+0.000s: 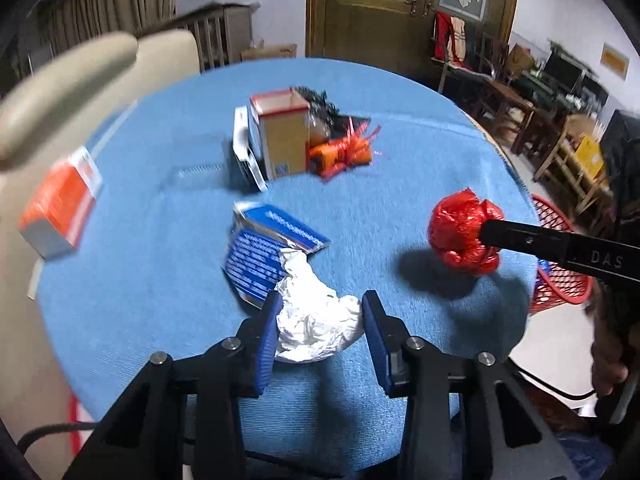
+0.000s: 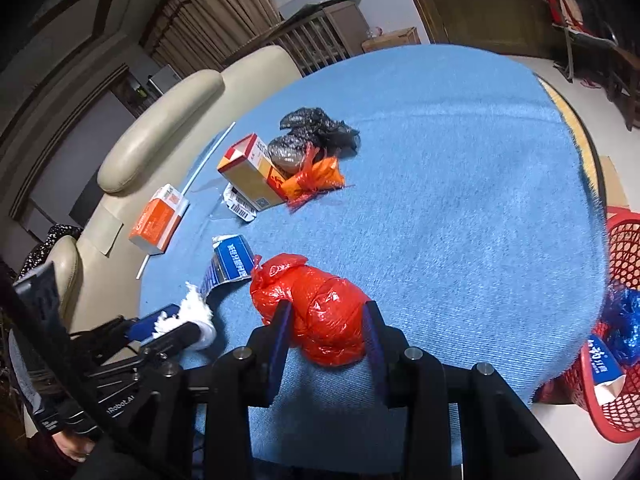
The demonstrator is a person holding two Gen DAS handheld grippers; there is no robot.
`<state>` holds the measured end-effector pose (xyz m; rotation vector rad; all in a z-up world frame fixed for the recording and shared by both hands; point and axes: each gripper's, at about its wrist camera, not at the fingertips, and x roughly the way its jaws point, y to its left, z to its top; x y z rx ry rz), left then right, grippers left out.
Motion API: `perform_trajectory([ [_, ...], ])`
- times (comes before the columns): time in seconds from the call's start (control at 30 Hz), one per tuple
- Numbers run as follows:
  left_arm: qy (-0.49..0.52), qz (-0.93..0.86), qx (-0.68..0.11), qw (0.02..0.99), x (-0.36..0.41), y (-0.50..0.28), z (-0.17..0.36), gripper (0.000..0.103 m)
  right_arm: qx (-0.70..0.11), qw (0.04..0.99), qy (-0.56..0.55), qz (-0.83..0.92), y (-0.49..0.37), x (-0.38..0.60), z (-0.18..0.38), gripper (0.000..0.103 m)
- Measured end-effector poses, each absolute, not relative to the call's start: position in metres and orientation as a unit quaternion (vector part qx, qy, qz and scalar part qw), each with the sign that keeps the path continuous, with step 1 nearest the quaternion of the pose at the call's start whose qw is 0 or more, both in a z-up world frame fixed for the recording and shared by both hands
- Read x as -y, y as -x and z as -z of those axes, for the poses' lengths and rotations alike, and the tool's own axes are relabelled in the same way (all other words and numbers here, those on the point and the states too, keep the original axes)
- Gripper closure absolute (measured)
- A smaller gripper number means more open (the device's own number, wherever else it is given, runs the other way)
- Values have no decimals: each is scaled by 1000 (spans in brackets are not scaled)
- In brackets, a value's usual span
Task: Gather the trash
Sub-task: 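Carry the red bag and white foil over the red basket with both tools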
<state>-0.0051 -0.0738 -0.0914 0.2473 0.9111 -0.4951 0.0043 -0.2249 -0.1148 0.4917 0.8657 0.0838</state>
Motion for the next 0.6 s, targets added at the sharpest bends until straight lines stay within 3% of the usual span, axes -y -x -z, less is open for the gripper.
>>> perform_trajectory([
  [0.6,-200,190,-389,879,100,27,45,61,-377,901,-216,-8,18,235,90,65],
])
